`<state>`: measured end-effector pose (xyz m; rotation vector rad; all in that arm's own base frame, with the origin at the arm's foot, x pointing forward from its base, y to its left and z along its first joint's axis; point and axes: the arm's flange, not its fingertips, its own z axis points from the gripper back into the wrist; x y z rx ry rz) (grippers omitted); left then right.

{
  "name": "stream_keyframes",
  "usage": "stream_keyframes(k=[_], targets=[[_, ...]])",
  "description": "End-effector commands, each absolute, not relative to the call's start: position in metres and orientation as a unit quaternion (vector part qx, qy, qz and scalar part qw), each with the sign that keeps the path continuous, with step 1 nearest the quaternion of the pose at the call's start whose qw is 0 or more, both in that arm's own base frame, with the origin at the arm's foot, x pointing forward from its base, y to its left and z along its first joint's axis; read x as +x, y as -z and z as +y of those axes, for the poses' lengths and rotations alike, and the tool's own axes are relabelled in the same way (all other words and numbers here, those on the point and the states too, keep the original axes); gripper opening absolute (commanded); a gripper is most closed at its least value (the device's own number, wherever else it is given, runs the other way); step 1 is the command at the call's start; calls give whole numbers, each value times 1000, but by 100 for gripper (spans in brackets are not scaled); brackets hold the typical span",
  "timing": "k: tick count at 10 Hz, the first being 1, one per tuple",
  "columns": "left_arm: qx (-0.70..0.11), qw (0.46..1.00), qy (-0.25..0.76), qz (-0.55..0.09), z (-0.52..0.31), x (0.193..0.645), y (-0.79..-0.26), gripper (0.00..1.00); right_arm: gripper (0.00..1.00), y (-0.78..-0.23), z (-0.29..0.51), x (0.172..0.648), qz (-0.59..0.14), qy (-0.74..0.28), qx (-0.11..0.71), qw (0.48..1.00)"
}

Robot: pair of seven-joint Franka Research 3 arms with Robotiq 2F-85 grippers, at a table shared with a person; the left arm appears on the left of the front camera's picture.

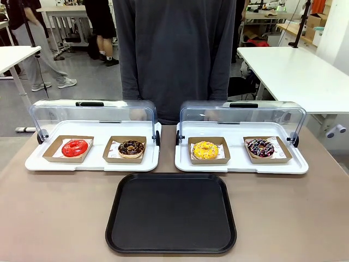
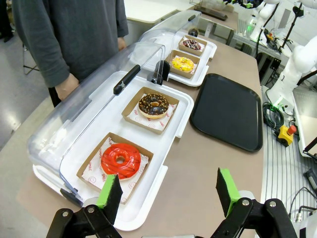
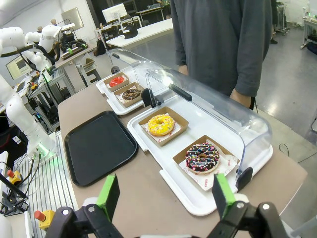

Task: Move the third donut from the left to the tray.
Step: Pick up the Paper togo box containing the Donut indicated by the person and place it on the Handle tray.

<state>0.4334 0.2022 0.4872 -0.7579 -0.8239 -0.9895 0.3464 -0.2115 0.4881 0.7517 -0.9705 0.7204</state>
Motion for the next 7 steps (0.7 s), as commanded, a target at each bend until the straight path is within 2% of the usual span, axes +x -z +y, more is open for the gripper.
stream_keyframes(k=[1, 7], targets=[[-346, 735, 450, -371, 202, 433, -488, 100, 100, -490, -212, 349, -458, -333, 346, 748], [-346, 735, 450, -371, 202, 433, -488, 100, 100, -490, -212, 349, -458, -333, 346, 748]])
